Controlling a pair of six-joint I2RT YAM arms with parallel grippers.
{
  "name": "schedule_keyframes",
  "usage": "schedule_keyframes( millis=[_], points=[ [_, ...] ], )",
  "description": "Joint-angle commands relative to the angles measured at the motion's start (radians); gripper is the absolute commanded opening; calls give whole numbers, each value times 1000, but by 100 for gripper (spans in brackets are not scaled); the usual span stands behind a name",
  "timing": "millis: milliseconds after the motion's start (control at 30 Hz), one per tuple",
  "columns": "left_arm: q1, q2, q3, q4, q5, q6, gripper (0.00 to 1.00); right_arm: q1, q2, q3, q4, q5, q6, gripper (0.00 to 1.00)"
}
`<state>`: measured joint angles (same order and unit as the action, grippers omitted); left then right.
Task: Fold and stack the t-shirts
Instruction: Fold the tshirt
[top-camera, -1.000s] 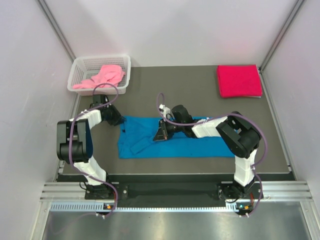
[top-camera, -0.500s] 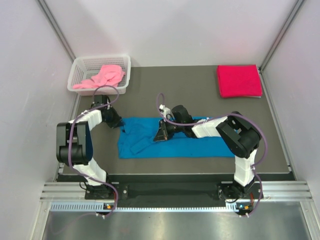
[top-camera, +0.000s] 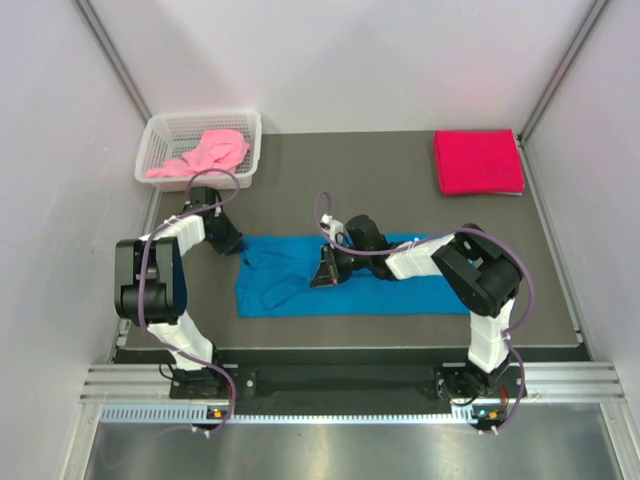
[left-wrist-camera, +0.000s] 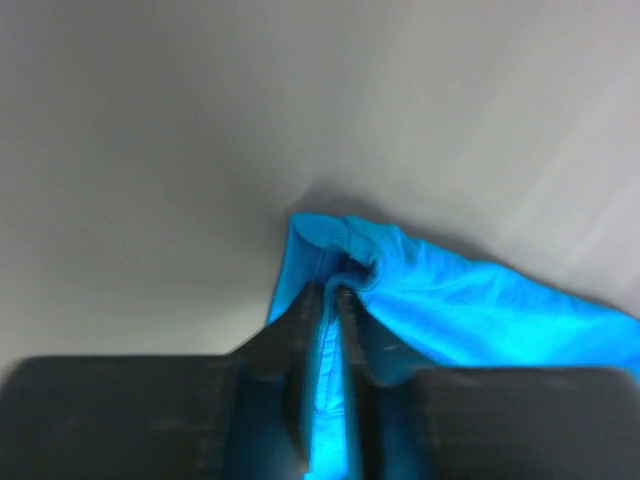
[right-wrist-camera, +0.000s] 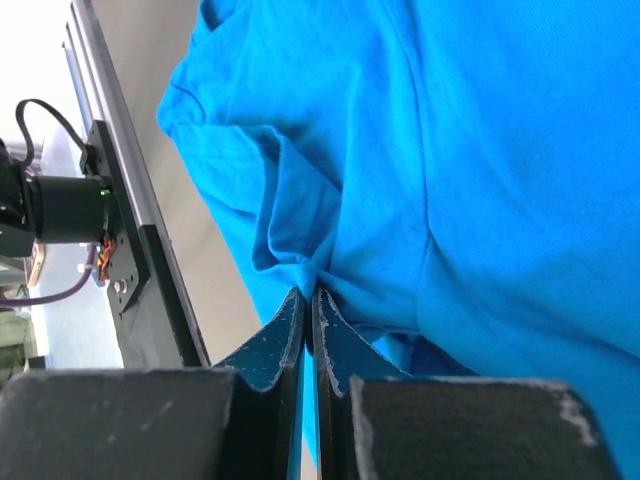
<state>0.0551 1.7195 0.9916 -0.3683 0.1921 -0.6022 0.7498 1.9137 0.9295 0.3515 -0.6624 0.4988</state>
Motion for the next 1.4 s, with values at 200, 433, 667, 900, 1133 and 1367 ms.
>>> schedule_keyframes(
  millis=[200,433,667,900,1133,1367],
  points=[
    [-40,-102,113,-202,-182,131,28,-3,-53,29,67,-46,21,0],
    [-124,-328,-63,-231,-36,122,30,-3,-36,31,110,-62,60,0],
    [-159,-489,-189,-255,16,114,35,-3,-25,28,135,-63,72,0],
    [-235,-492,-260,-212,118,26,40,-3,-7,32,170,-72,99,1],
    [-385,-560,-324,-210,-121,-120,45,-3,-2,26,185,-85,98,1],
    [-406,-621,-367,-205,-183,-152,45,-3,5,25,195,-98,101,1]
  ],
)
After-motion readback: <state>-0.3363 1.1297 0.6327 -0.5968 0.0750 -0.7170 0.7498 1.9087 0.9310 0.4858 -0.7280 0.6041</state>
